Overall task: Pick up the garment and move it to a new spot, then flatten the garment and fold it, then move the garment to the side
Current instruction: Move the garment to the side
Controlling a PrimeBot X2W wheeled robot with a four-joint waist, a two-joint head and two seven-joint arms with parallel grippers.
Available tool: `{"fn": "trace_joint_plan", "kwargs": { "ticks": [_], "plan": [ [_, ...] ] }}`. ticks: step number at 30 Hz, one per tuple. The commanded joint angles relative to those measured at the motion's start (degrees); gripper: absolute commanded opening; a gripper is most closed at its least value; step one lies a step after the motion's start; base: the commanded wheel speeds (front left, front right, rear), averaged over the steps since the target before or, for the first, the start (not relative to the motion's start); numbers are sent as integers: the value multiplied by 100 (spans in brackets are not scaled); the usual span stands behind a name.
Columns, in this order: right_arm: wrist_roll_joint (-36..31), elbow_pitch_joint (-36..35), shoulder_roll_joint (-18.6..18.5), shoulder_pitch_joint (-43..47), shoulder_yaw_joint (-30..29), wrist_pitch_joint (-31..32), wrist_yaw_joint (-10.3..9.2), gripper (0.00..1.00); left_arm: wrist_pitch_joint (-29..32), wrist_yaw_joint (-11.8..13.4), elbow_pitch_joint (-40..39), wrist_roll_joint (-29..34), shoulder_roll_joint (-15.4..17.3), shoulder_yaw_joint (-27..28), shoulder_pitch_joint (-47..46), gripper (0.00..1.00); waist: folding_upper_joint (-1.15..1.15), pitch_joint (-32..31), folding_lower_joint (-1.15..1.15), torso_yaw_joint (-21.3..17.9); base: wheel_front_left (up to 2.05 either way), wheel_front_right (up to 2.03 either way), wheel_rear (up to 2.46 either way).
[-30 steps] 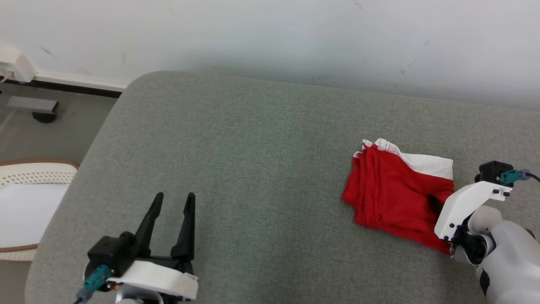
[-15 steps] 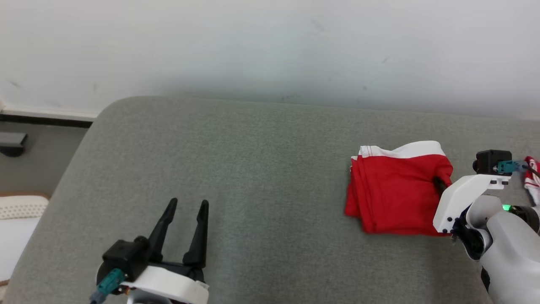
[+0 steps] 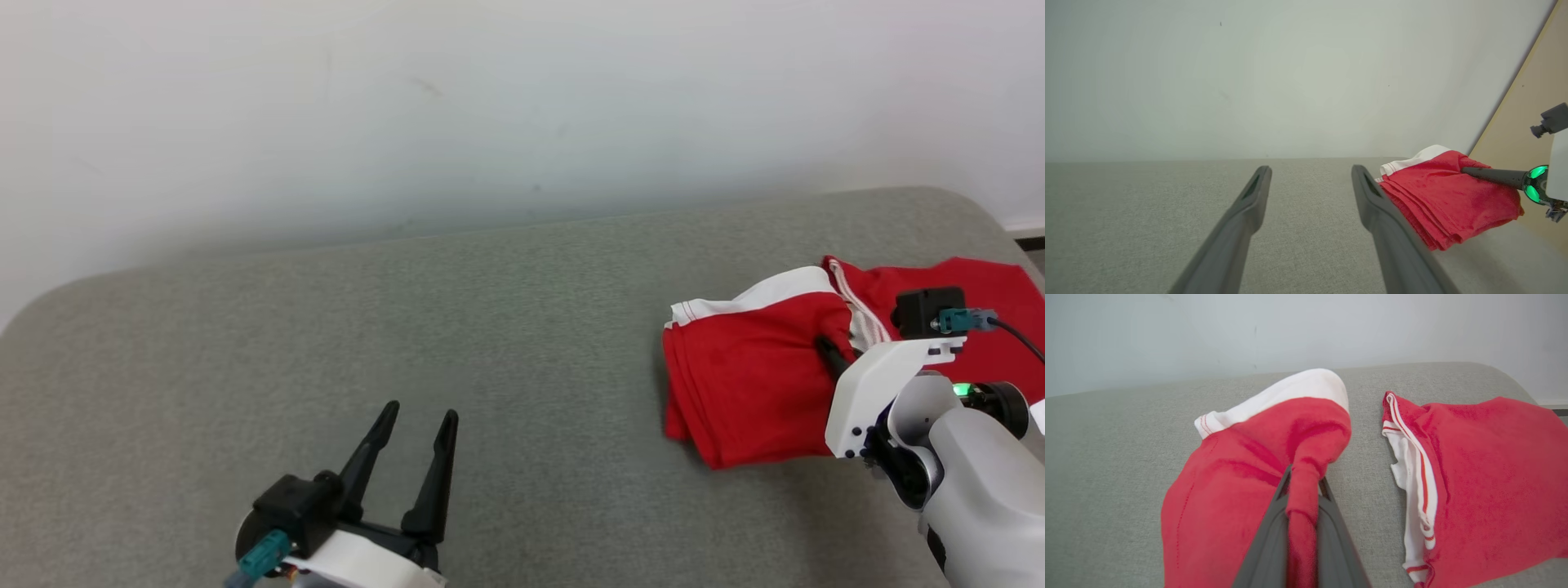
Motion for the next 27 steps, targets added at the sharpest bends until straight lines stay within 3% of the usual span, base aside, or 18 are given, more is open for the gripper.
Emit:
{"fn": "trace_joint_plan", "kwargs": {
  "ticks": [1,7,13,21,27],
  "plan": [
    [82,-39,-60,109,24,-28,-13,0,-5,7,-16,-70,18,-48,2,100,0,-35,0,-418,0,0,0],
    [228,-232,-72,168,240,-117,-13,0,-5,7,-15,-99,50,-262,-62,100,0,-16,0,-961,0,0,0],
    [420,-394,-67,228,395,-235,-13,0,-5,7,37,-88,42,-429,-125,100,0,23,0,-1228,0,0,0],
    [393,-590,-357,-93,587,-447,-13,0,-5,7,52,-92,180,-580,-339,100,0,430,0,-1048,0,0,0],
    [480,-862,-827,-532,854,-504,-13,0,-5,7,54,-126,361,-705,-542,100,0,1016,0,-755,0,0,0]
  ]
}}
